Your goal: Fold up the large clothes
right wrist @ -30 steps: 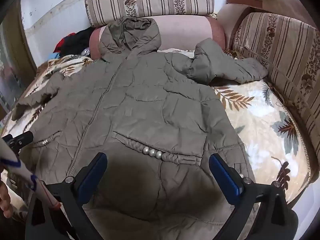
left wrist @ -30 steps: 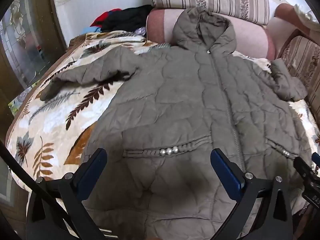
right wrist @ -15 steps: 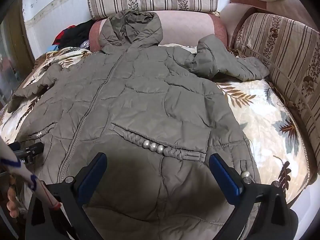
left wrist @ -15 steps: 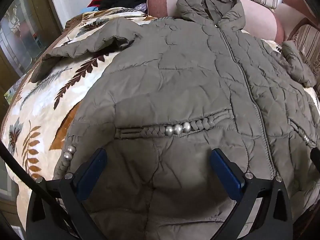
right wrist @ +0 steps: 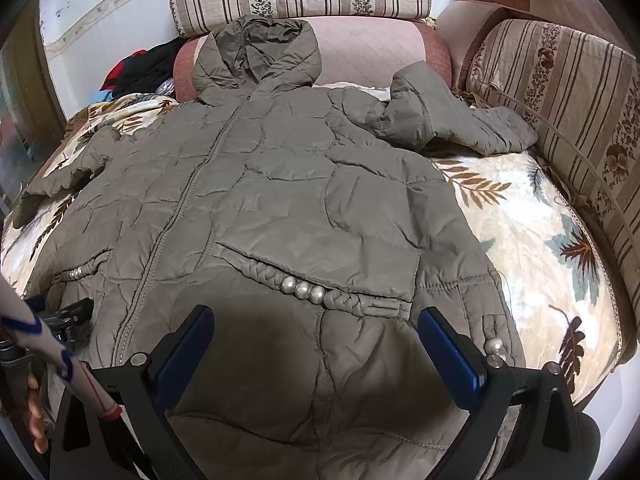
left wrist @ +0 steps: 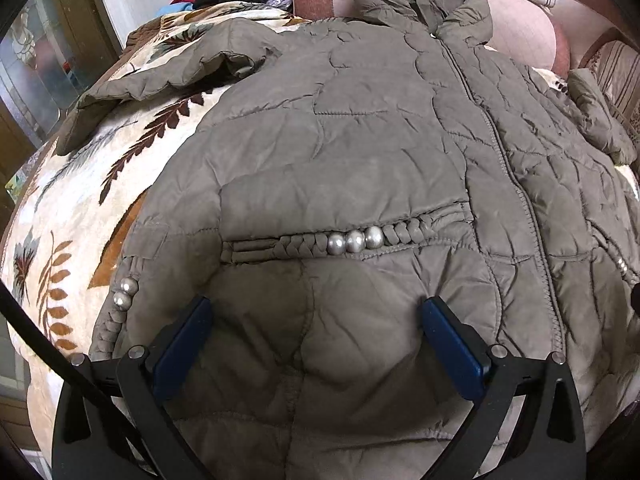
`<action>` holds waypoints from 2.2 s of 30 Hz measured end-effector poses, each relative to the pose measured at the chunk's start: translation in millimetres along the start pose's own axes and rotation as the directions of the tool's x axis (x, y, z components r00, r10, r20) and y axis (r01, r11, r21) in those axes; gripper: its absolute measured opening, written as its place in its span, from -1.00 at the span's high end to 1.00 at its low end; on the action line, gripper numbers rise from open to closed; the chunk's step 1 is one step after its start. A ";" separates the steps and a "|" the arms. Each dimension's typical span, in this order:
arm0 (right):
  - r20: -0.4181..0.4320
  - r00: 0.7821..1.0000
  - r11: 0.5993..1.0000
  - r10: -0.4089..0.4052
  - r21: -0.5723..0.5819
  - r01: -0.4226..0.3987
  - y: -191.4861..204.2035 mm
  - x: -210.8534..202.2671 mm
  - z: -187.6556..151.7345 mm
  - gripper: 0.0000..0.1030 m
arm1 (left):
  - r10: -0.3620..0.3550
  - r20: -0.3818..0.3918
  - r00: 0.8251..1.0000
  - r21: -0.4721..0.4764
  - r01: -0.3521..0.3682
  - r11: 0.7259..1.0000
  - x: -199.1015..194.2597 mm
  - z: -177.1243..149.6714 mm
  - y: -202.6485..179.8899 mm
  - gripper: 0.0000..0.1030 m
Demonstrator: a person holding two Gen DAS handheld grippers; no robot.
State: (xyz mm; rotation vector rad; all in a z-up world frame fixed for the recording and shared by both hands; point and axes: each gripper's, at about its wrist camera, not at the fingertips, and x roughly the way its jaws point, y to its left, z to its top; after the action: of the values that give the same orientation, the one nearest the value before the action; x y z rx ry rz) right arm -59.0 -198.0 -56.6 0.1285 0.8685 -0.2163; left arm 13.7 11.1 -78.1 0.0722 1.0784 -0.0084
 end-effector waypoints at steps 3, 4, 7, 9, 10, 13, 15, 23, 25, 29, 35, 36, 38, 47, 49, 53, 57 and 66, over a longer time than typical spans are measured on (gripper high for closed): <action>0.011 1.000 1.000 -0.010 0.005 0.010 -4.1 -3.5 1.0 -1.00 | -0.043 0.027 0.999 -0.017 0.044 0.999 -15.5 0.6 5.9 -1.00; 0.016 1.000 1.000 -0.017 0.010 0.016 -7.5 -5.0 2.0 -1.00 | -0.051 0.045 0.998 -0.023 0.052 0.998 -22.5 1.7 9.4 -1.00; 0.027 0.999 0.998 -0.044 0.051 0.042 -23.9 -8.7 6.8 -1.00 | -0.045 0.115 0.992 -0.036 0.050 0.998 -44.4 7.1 26.6 -1.00; 0.027 0.997 0.994 -0.068 0.085 0.066 -39.0 -9.9 10.8 -1.00 | -0.021 0.142 0.990 -0.059 0.030 0.998 -52.5 13.8 38.6 -1.00; 0.023 0.996 0.991 -0.084 0.102 0.081 -47.9 -10.2 12.1 -1.00 | -0.013 0.146 0.989 -0.074 0.024 0.997 -53.5 16.4 49.7 -1.00; 0.006 0.993 0.985 -0.118 0.130 0.116 -74.6 -12.3 12.2 -1.00 | -0.003 0.127 0.992 -0.138 0.020 0.990 -45.9 20.1 85.4 -1.00; -0.003 0.990 0.979 -0.139 0.152 0.138 -93.9 -11.5 10.3 -1.00 | -0.033 0.090 0.995 -0.167 0.048 0.985 -34.9 20.4 105.0 -1.00; -0.158 0.986 0.965 0.048 0.264 -0.005 -136.4 20.3 -8.3 -0.98 | -0.295 -0.036 0.955 -0.201 0.283 0.938 11.0 4.9 119.8 -0.99; -0.174 0.979 0.962 0.107 0.266 -0.058 -131.3 27.2 -10.8 -0.70 | -0.255 -0.049 0.966 -0.162 0.244 0.956 10.7 0.3 109.6 -0.71; -0.186 0.969 0.963 0.160 0.245 -0.112 -123.9 24.3 -7.2 0.27 | -0.229 -0.063 0.971 -0.129 0.220 0.967 1.3 -13.2 90.9 -0.05; -0.193 0.973 0.970 0.126 0.228 -0.080 -138.0 18.9 -6.1 0.55 | -0.198 -0.078 0.977 -0.071 0.193 0.979 -16.9 -37.6 56.4 0.05; -0.191 0.974 0.972 0.119 0.223 -0.075 -138.7 19.0 -5.8 0.51 | -0.175 -0.073 0.982 -0.053 0.171 0.984 -19.9 -40.7 52.5 0.05; -0.172 0.980 0.974 0.096 0.217 -0.058 -141.0 14.8 -5.3 0.31 | -0.153 -0.055 0.987 -0.063 0.150 0.987 -26.5 -42.7 54.2 -0.02; 0.068 0.994 0.983 -0.089 0.165 0.077 -120.9 -51.0 17.1 -0.61 | -0.016 0.119 0.993 -0.087 0.027 0.996 -81.5 -12.6 77.0 -0.40; 0.103 0.992 0.990 -0.073 0.132 0.059 -105.1 -59.8 22.3 -0.65 | 0.015 0.155 0.988 -0.061 -0.006 0.998 -93.2 -12.3 71.9 -0.45; 0.124 0.992 0.999 0.002 0.046 -0.008 -67.3 -63.1 29.2 -0.71 | 0.033 0.178 0.983 0.000 -0.033 0.999 -104.0 -12.2 55.0 -0.47; 0.085 0.995 0.998 0.059 -0.043 -0.055 -24.0 -50.1 27.0 -0.71 | 0.038 0.193 0.981 0.032 -0.045 0.998 -110.4 -14.3 48.8 -0.47; 0.071 0.995 0.976 0.074 -0.211 -0.057 32.4 -42.0 6.5 -0.71 | 0.048 0.204 0.978 0.033 -0.056 0.998 -115.4 -15.4 43.7 -0.47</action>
State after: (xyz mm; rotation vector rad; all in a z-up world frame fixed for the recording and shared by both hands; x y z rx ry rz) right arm -72.6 -162.1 -19.4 -0.0468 0.8021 -0.0669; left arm -52.5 52.4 18.7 0.1318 0.8722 0.0106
